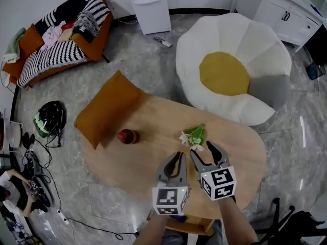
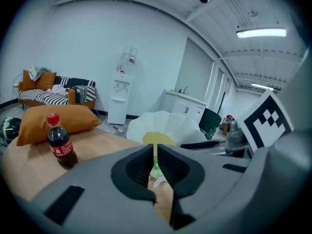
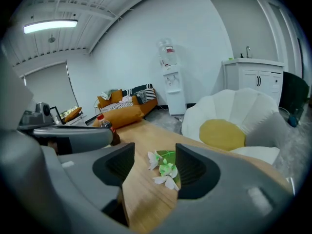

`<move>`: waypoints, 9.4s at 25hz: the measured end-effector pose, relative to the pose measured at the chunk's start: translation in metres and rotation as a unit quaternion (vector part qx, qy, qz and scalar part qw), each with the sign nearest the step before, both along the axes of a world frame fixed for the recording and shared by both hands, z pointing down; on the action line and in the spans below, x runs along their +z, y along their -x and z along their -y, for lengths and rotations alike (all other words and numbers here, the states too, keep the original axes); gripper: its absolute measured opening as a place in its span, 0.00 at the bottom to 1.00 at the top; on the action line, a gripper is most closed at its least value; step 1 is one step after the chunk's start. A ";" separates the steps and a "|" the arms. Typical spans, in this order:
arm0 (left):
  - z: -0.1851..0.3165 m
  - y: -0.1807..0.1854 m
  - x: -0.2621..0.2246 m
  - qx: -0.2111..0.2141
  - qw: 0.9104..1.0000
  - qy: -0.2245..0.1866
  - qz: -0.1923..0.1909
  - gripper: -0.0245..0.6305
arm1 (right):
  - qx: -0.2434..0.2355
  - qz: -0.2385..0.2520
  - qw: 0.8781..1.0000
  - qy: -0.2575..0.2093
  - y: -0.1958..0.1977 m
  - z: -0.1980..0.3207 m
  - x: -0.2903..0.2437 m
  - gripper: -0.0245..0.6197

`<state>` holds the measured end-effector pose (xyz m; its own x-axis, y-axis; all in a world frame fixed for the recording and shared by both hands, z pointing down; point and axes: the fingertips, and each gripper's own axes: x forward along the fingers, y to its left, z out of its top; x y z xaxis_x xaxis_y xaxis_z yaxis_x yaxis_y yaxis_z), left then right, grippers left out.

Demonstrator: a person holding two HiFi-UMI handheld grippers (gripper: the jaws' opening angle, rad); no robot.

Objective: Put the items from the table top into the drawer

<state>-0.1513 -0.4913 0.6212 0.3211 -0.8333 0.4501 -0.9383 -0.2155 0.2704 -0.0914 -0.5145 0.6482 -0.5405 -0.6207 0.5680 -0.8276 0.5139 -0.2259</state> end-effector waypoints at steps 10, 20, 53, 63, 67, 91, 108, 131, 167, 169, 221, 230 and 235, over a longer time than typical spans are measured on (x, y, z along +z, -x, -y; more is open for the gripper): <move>0.015 0.004 0.037 -0.008 1.000 0.012 0.002 0.06 | -0.005 -0.040 0.999 0.030 0.005 0.012 0.046 0.46; 0.021 0.004 0.068 -0.014 1.000 0.026 -0.006 0.06 | 0.021 -0.065 0.996 0.050 0.004 0.021 0.086 0.46; -0.005 0.003 0.082 -0.038 0.998 0.035 -0.022 0.06 | 0.018 -0.094 0.994 0.045 -0.012 0.007 0.092 0.11; -0.034 -0.004 0.046 -0.056 0.998 0.016 -0.035 0.06 | 0.003 -0.075 0.997 0.015 -0.023 -0.023 0.040 0.11; -0.054 -0.003 0.031 -0.061 0.997 0.005 -0.036 0.06 | -0.004 -0.063 0.998 0.007 -0.022 -0.043 0.022 0.11; -0.147 -0.019 0.013 -0.111 0.994 -0.008 -0.017 0.05 | -0.091 -0.036 0.995 0.001 -0.048 -0.153 -0.009 0.10; -0.221 -0.036 -0.010 -0.155 0.987 0.015 -0.035 0.05 | -0.141 -0.013 0.990 0.011 -0.060 -0.227 -0.036 0.10; -0.326 -0.035 0.001 -0.091 0.995 0.020 -0.030 0.05 | -0.114 -0.016 0.992 0.047 -0.044 -0.360 -0.006 0.10; -0.383 -0.045 0.072 -0.033 0.995 0.086 -0.034 0.05 | 0.006 0.040 0.962 0.270 -0.049 -0.468 0.134 0.10; -0.383 -0.043 0.075 -0.032 0.995 0.089 -0.035 0.05 | 0.018 0.044 0.960 0.275 -0.050 -0.465 0.138 0.10; -0.380 -0.068 0.114 -0.040 0.989 0.136 -0.045 0.05 | 0.084 0.019 0.962 0.260 -0.069 -0.420 0.174 0.54; -0.377 -0.072 0.087 -0.026 0.992 0.118 -0.034 0.05 | 0.062 0.056 0.972 0.220 -0.064 -0.410 0.122 0.54; -0.374 -0.074 0.054 -0.004 0.995 0.098 -0.026 0.05 | 0.044 0.047 0.983 0.173 -0.063 -0.403 0.080 0.54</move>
